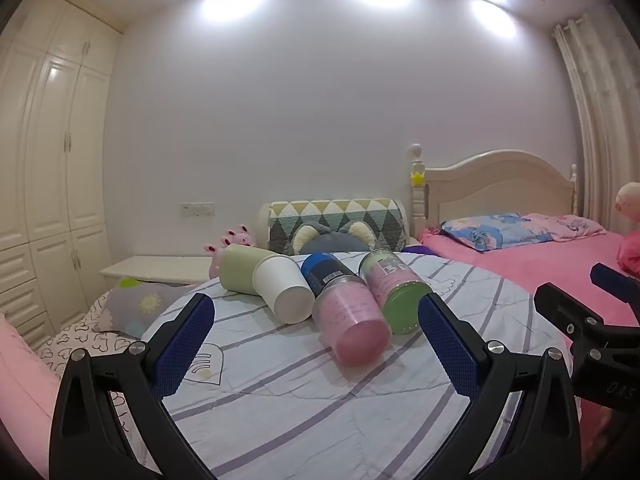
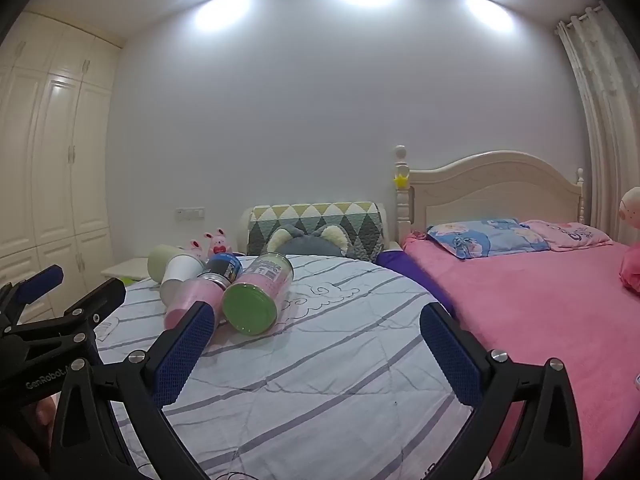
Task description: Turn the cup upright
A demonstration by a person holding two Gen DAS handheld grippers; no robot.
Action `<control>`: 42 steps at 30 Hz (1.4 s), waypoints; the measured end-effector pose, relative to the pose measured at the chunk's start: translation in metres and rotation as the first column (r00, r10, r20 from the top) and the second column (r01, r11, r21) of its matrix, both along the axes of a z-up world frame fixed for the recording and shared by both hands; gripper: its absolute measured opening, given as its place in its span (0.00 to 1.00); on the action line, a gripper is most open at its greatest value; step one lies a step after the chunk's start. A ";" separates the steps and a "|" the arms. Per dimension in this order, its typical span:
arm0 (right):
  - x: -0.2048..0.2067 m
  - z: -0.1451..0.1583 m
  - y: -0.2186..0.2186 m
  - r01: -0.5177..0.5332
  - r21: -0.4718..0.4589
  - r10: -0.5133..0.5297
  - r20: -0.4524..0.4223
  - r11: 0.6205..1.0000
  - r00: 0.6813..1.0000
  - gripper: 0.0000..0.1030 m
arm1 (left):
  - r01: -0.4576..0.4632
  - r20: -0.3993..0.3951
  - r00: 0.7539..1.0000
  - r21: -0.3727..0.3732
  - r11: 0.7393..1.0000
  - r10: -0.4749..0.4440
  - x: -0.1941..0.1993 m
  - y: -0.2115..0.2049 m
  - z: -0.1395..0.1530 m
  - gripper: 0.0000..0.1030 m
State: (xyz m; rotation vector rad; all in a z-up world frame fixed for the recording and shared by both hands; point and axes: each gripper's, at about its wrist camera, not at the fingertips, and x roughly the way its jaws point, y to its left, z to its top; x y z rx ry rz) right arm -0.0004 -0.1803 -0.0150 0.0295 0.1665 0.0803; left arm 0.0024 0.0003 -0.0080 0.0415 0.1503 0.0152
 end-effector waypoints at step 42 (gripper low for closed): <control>0.008 0.019 0.005 -0.019 -0.067 0.021 0.027 0.998 0.999 1.00 | -0.045 -0.084 0.996 -0.011 0.999 0.044 0.020 0.010 0.023 1.00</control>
